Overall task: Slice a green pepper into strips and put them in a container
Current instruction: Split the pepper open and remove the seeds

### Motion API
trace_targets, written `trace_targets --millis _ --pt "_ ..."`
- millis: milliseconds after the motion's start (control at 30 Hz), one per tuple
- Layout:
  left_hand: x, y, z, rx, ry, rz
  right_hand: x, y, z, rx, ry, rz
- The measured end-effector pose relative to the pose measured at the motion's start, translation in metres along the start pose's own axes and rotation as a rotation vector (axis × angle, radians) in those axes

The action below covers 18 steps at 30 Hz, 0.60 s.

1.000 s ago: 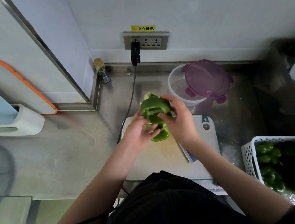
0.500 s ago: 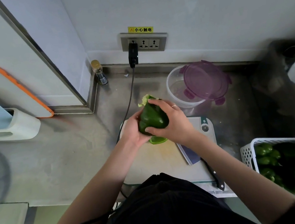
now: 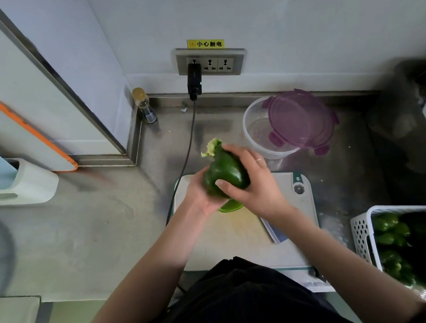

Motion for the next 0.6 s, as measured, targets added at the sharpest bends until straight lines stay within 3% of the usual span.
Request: trace_targets --millis 133,233,300,333,400,500,600 --pt "-0.002 -0.004 0.002 0.028 0.022 -0.017 -0.003 0.001 -0.002 0.018 -0.035 -0.001" --pt "-0.007 -0.003 0.000 0.069 -0.019 -0.013 -0.010 0.001 -0.001 -0.030 0.030 0.030" --pt "-0.012 -0.007 0.002 0.078 -0.008 -0.007 -0.012 0.000 -0.003 -0.047 -0.032 0.008" --pt "-0.016 -0.007 0.002 0.070 -0.023 0.000 -0.014 -0.001 -0.002 -0.180 -0.041 -0.067" --pt "-0.023 -0.005 0.007 0.043 -0.064 -0.023 -0.020 0.004 0.009 -0.669 -0.026 -0.345" --pt "-0.038 0.008 0.009 -0.082 -0.067 -0.098 -0.027 0.022 0.022 -1.365 -0.212 -0.684" --pt "-0.048 0.018 -0.008 -0.418 -0.060 -0.267 -0.026 0.030 0.024 -1.527 -0.350 -0.763"
Point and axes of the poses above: each hand's wrist, its own x-axis away from the middle knuckle, its own z-axis out of the back of the hand, y = z × x, the point moved 3 cm from there along -x, towards the middle knuckle, and after that the axes turned 15 degrees about -z, right-handed, at the moved point
